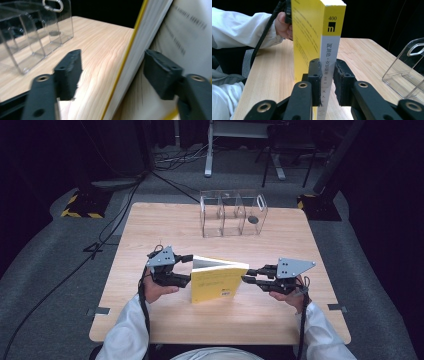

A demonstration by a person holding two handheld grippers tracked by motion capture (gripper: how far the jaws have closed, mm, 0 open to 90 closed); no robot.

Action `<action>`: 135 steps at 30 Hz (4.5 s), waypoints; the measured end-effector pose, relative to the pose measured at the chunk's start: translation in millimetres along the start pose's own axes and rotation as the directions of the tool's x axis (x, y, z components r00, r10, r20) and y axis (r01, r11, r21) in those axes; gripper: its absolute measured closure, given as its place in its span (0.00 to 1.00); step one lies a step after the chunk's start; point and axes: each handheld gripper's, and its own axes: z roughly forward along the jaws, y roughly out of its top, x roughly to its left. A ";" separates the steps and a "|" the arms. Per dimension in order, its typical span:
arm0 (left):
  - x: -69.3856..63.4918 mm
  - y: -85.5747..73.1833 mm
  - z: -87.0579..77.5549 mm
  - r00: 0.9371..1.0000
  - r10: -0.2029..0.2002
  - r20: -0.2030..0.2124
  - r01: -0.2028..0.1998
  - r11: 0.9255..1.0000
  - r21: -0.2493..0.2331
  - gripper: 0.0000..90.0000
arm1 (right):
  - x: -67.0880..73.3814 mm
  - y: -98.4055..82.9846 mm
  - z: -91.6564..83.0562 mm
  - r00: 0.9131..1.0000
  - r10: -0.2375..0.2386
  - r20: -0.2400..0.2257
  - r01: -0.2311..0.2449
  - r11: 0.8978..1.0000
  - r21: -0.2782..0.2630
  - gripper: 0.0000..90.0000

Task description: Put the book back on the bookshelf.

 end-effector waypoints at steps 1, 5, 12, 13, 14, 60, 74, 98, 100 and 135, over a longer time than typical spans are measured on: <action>2.3 -2.6 -4.4 1.000 -0.016 0.010 0.016 1.000 0.002 0.32 | -0.3 0.0 0.1 1.000 0.002 0.002 -0.002 1.000 -0.001 0.85; 0.8 -8.8 -13.3 1.000 0.003 0.029 -0.005 0.998 0.069 0.24 | -2.1 -0.1 1.2 1.000 0.017 0.008 -0.017 1.000 -0.003 0.85; -9.4 -22.7 -16.4 0.996 -0.005 0.083 -0.010 0.985 0.172 0.19 | -5.0 0.2 2.5 0.999 0.036 0.010 -0.036 0.999 -0.001 0.85; -12.4 -23.2 -16.3 0.997 0.004 0.081 -0.019 0.983 0.180 0.19 | -5.3 0.3 2.6 0.999 0.038 0.010 -0.038 0.999 0.000 0.85; -14.5 -24.2 -17.1 0.997 0.006 0.082 -0.021 0.984 0.175 0.19 | -5.4 0.4 2.7 0.999 0.040 0.009 -0.040 0.999 0.000 0.85; -12.4 -22.6 52.5 0.996 0.082 -0.017 -0.079 0.988 0.131 0.46 | -6.0 -8.4 48.3 0.997 0.071 -0.016 -0.068 0.988 0.138 0.84; -5.1 -37.9 21.5 0.982 0.061 -0.179 -0.020 0.975 0.222 0.26 | -9.5 -26.9 -5.3 0.980 0.110 0.168 -0.134 0.982 0.136 0.84; -28.0 -86.9 -11.8 0.961 0.047 -0.273 0.077 0.902 0.424 0.19 | -14.7 -40.7 -42.0 0.910 0.175 0.376 -0.233 0.966 0.114 0.84; -27.1 -90.9 -8.7 0.962 0.025 -0.271 0.098 0.898 0.428 0.18 | -16.1 -41.5 -43.3 0.901 0.188 0.390 -0.247 0.963 0.107 0.84; -24.3 -89.3 -2.9 0.964 -0.020 -0.266 0.138 0.892 0.431 0.17 | -36.7 -39.0 -47.4 0.800 0.192 0.568 -0.268 0.962 0.053 0.85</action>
